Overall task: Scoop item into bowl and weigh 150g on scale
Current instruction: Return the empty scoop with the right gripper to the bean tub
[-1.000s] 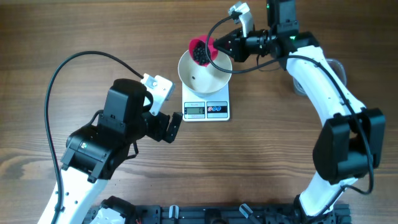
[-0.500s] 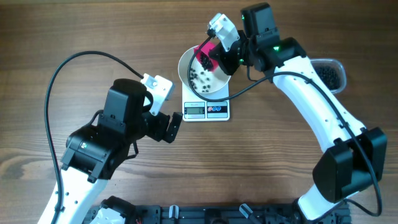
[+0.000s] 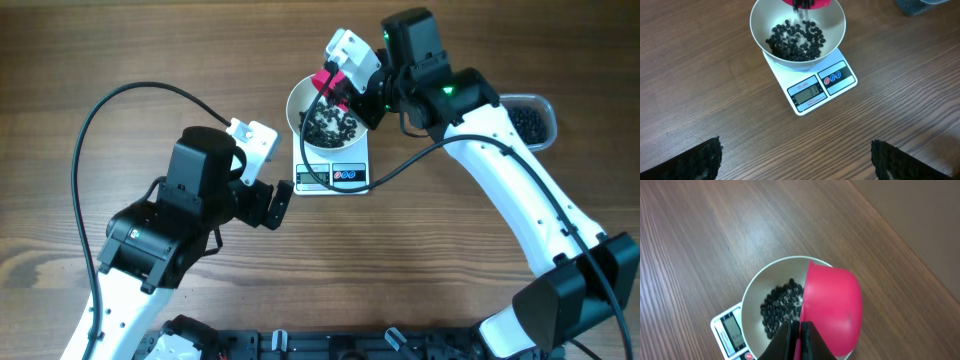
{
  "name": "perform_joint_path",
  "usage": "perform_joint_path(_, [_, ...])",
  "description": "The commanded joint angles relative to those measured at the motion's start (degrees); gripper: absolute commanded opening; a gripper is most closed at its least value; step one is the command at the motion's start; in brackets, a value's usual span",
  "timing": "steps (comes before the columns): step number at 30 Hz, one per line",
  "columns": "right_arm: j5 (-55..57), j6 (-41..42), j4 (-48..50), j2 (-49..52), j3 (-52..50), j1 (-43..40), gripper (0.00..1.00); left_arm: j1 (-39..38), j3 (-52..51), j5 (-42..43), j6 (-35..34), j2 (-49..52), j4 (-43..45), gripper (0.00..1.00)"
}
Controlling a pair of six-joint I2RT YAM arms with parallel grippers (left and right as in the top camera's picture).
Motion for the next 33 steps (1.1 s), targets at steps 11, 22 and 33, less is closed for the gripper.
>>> perform_joint_path(11, [3.1,-2.4,0.0,-1.2,0.7,1.0,0.04,0.3,0.8,0.9,0.5,-0.2,0.2,1.0])
perform_joint_path(22, [-9.2,10.0,-0.9,-12.2,1.2,-11.7,0.04,0.3,0.8,0.9,0.5,-0.2,0.2,1.0])
perform_joint_path(33, [8.0,13.7,-12.0,-12.7,1.2,-27.3,0.04,0.3,0.8,0.9,0.5,-0.2,0.2,1.0])
